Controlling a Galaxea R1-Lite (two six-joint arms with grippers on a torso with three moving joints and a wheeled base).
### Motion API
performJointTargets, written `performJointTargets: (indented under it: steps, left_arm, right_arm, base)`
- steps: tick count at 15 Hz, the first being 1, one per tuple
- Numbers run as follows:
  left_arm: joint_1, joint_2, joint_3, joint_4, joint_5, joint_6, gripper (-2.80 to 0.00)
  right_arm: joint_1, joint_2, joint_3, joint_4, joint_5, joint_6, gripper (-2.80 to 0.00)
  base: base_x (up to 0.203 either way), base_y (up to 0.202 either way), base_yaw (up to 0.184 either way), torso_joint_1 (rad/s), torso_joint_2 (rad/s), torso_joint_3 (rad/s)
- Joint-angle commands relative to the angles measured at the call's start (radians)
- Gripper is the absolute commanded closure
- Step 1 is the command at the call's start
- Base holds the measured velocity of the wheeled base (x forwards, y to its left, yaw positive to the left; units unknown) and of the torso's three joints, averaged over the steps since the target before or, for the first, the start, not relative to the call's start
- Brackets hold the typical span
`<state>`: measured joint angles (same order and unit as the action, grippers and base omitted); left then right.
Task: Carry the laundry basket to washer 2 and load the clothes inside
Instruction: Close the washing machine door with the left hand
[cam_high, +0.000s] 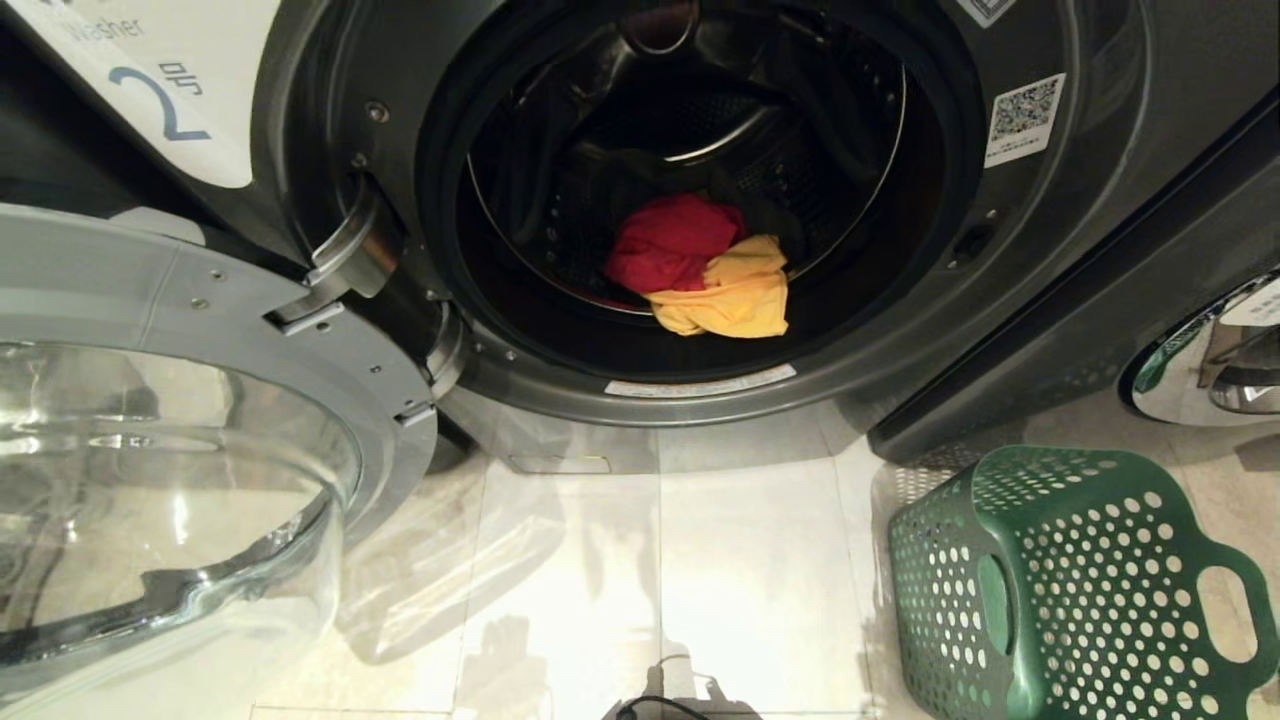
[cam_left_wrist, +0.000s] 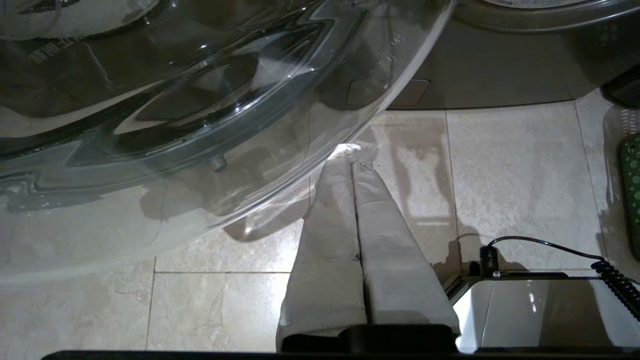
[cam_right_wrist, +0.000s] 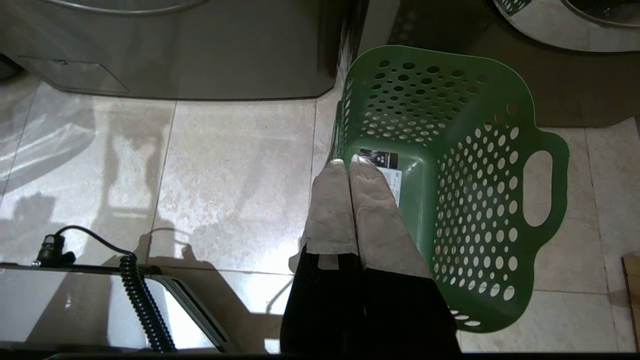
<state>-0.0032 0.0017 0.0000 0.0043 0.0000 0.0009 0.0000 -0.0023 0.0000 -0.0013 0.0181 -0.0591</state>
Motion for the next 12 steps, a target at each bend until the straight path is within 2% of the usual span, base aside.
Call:
performJointTargets:
  steps: [1,12]
  left_arm:
    - [0.000,0.001,0.000,0.000,0.000,-0.002,0.00]
    - [0.000,0.001,0.000,0.000,0.002,-0.002,0.00]
  right_arm:
    - [0.000,0.004,0.000,0.000,0.000,0.001,0.00]
    - [0.000,0.004,0.000,0.000,0.000,-0.004,0.00]
  base:
    - [0.000,0.000,0.000,0.008,0.00,0.148]
    - [0.000,0.000,0.000,0.001,0.00,0.196]
